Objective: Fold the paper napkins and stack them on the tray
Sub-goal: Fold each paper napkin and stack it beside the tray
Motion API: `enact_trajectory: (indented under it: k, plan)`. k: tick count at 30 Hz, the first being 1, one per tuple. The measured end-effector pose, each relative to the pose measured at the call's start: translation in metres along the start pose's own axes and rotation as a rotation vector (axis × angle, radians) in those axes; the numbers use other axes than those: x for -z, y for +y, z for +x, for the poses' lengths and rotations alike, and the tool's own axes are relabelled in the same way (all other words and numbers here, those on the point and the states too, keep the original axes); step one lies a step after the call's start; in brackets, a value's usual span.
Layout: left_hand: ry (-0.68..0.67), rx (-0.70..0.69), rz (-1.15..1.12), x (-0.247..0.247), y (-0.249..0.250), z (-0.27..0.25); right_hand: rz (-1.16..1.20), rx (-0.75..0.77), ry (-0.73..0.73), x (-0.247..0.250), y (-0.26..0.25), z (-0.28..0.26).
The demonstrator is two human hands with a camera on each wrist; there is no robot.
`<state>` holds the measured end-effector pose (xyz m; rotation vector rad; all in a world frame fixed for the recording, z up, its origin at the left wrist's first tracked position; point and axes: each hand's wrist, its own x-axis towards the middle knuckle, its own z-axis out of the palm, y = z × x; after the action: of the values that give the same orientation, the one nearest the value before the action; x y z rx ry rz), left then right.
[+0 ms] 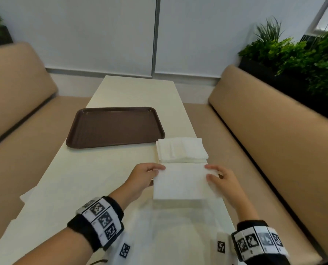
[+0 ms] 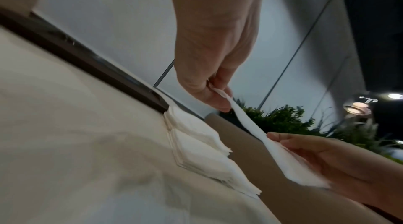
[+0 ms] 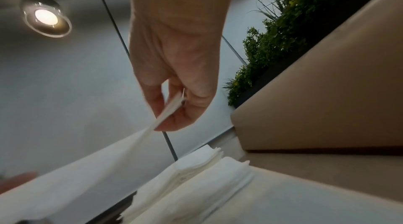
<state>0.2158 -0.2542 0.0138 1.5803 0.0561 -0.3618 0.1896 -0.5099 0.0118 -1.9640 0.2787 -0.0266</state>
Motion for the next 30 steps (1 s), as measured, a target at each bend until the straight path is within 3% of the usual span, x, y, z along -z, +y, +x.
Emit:
enact_trajectory:
  k: [4,9,16,20,22,25,28,30]
  plan:
    - [-0.001,0.022,0.004,-0.012,-0.014,0.053,-0.193,-0.012,-0.012,-0.003,0.008,0.049]
    - [0.059,0.007,0.368,-0.023,-0.039,0.091,-0.505,-0.060,0.011,-0.016,0.032,0.081]
    - [0.076,-0.086,0.819,-0.039,-0.060,0.102,-0.744,-0.067,0.041,-0.031,0.049,0.084]
    - [0.040,-0.041,1.035,-0.040,-0.048,0.081,-1.020,-0.208,0.069,-0.029,0.035,0.073]
    - [-0.012,-0.045,0.971,-0.024,-0.035,0.061,-0.981,-0.233,-0.040,-0.018,0.037,0.076]
    - [-0.063,-0.076,0.689,0.022,-0.018,0.007,-1.019,-0.151,-0.148,-0.016,0.038,0.083]
    - [-0.020,-0.113,0.493,0.085,-0.025,-0.066,-0.987,0.027,-0.206,-0.050,-0.028,0.031]
    - [0.083,-0.082,0.431,0.129,-0.044,-0.117,-0.984,0.121,-0.330,-0.080,-0.055,0.003]
